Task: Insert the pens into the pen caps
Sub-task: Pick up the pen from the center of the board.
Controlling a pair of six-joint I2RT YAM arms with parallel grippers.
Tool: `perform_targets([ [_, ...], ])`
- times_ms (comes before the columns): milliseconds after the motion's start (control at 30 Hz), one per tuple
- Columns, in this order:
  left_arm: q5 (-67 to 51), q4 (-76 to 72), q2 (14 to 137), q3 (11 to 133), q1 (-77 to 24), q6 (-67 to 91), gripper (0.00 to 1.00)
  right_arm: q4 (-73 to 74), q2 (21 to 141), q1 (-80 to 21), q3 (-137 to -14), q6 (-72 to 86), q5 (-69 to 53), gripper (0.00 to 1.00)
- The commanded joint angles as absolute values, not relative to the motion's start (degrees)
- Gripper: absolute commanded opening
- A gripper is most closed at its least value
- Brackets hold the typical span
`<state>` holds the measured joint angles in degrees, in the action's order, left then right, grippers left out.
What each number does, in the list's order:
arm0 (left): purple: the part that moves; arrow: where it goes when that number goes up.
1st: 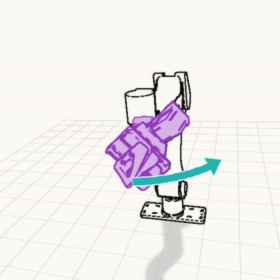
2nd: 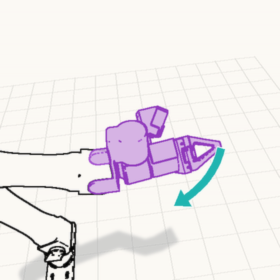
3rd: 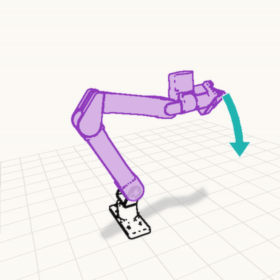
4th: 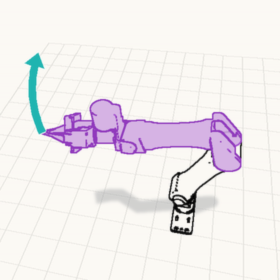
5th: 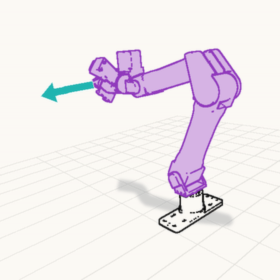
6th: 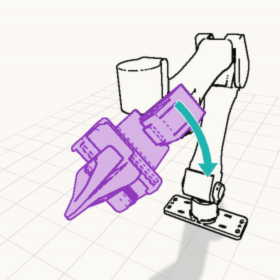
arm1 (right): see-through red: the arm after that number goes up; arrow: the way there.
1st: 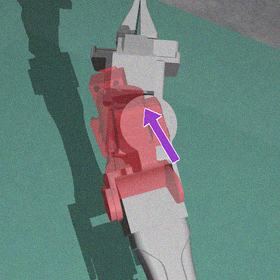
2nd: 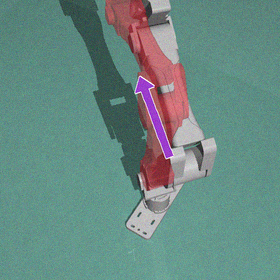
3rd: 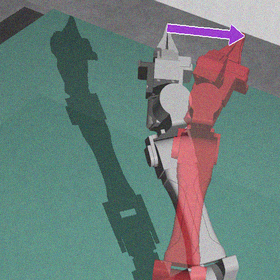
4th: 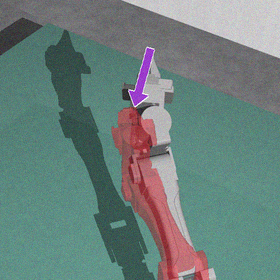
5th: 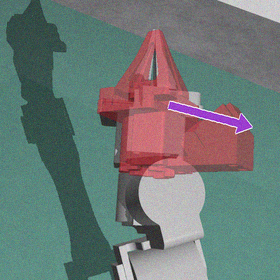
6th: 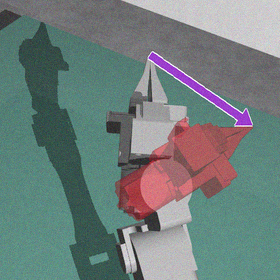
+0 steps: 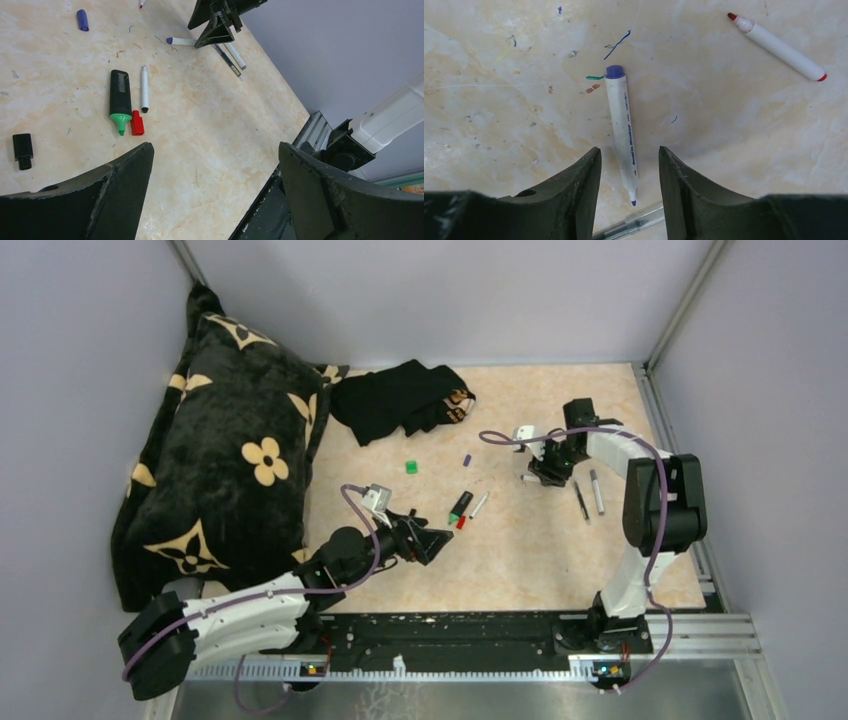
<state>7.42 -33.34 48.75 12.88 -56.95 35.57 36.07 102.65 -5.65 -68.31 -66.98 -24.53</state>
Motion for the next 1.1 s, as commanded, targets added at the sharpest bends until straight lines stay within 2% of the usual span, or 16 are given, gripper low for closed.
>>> perform_targets([
  [0, 6.68, -34.44, 49.76, 13.52, -56.69, 36.30, 0.98, 33.40, 105.03, -6.15, -67.49, -66.60, -20.61, 0.44],
  [167, 6.44, -34.48, 50.27, 13.80, -56.52, 36.16, 0.98, 34.13, 106.30, -6.22, -67.44, -66.83, -21.39, 0.41],
  [233, 6.28, -34.45, 50.36, 13.80, -56.43, 36.17, 0.98, 35.09, 107.03, -6.25, -67.74, -67.16, -21.68, 0.37],
  [400, 5.85, -34.30, 50.08, 13.63, -56.18, 36.12, 0.98, 40.58, 110.44, -6.20, -70.26, -68.06, -22.40, 0.11],
  [500, 5.42, -34.24, 49.78, 13.43, -55.98, 36.18, 0.98, 41.38, 111.37, -6.24, -69.98, -68.28, -22.09, 0.01],
  [733, 2.68, -39.03, 50.21, 10.35, -55.02, 38.32, 0.98, 40.67, 108.47, -6.37, -67.96, -68.17, -23.20, 0.00],
  [1067, -6.90, -51.15, 56.89, 8.83, -52.12, 45.43, 0.98, 35.70, 94.88, -6.67, -61.47, -67.36, -29.18, 0.00],
])
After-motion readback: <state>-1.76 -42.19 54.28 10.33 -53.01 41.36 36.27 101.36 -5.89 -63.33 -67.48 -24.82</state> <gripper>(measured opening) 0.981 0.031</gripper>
